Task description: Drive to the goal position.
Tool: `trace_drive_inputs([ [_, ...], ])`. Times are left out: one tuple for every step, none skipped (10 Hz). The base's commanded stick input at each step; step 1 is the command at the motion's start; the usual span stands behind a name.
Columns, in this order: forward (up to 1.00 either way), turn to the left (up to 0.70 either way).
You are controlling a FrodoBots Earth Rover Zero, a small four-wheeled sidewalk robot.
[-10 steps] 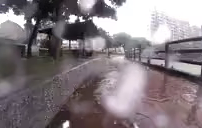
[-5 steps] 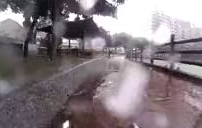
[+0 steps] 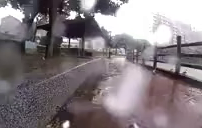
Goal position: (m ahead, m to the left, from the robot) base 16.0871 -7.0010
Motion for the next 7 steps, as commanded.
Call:
trace_drive_inputs([
  [0.7,-0.27],
  [0.7,-0.17],
  [0.7,0.0],
  [0.7,0.0],
  [0.7,0.0],
  [0.7,-0.08],
  [0.7,-0.23],
])
